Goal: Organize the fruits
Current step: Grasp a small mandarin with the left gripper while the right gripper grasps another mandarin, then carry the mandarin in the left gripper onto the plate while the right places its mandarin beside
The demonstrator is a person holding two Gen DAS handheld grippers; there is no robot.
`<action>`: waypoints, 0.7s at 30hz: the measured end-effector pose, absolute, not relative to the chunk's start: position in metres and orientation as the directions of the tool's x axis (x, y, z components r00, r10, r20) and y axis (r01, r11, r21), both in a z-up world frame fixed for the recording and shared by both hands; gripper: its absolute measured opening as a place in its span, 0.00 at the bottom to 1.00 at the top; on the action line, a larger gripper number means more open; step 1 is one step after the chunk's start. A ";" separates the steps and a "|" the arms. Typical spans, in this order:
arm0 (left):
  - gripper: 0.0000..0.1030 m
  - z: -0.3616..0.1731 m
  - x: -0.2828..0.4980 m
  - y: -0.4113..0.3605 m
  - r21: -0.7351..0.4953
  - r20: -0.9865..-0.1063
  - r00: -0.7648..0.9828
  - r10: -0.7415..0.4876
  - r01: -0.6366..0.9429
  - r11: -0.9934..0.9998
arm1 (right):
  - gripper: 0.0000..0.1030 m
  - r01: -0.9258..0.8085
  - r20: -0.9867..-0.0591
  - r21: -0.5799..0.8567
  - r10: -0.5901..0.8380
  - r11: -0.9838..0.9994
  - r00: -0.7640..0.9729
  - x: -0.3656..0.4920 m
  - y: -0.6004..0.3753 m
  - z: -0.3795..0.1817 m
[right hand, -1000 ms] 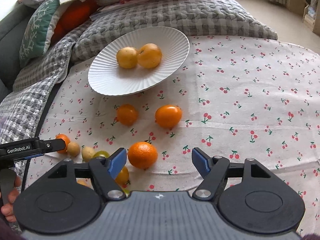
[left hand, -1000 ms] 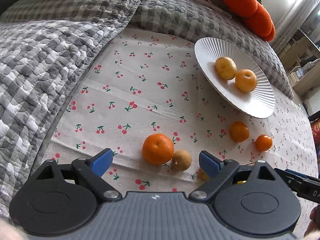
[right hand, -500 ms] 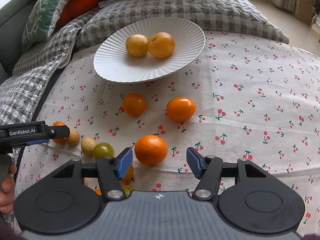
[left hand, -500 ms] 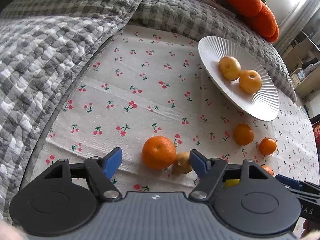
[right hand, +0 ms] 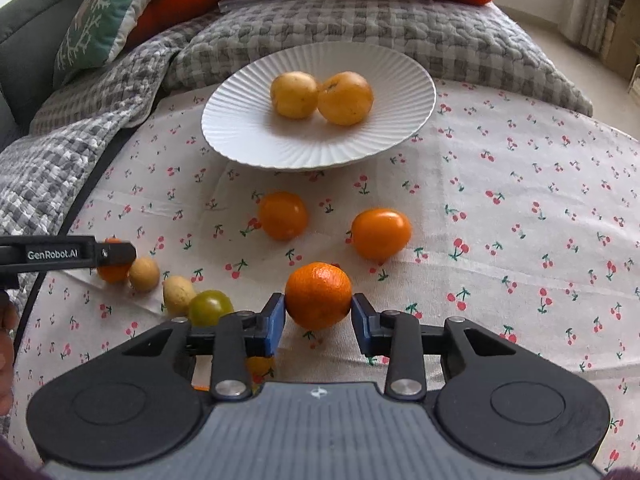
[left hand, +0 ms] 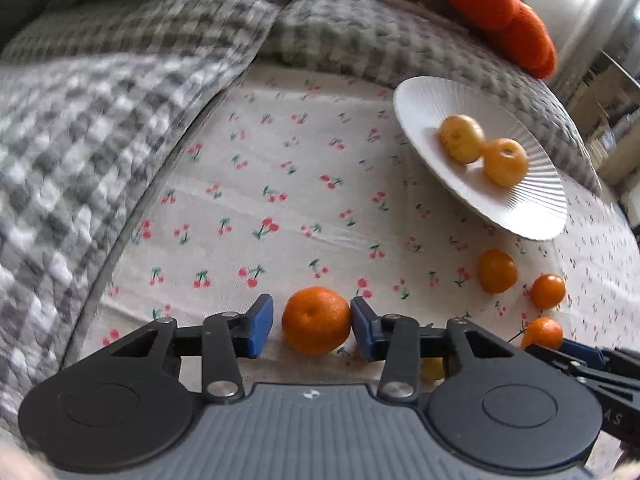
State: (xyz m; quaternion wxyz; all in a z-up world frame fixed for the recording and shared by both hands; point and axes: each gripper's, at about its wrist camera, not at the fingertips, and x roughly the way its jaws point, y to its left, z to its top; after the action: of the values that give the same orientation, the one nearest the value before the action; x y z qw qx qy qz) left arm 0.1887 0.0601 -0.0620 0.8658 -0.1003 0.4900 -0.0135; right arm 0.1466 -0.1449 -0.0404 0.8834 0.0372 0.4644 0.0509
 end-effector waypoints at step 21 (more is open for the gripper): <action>0.29 -0.059 0.190 0.061 -0.195 -0.834 0.539 -0.116 -0.091 0.976 | 0.31 -0.072 -0.796 0.137 0.153 0.988 0.585 0.146 -0.142 -0.035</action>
State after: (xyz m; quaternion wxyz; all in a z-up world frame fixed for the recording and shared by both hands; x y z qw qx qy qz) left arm 0.1905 0.0612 -0.0594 0.8706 -0.1083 0.4799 -0.0072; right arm 0.1457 -0.1423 -0.0348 0.8891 0.0450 0.4510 0.0634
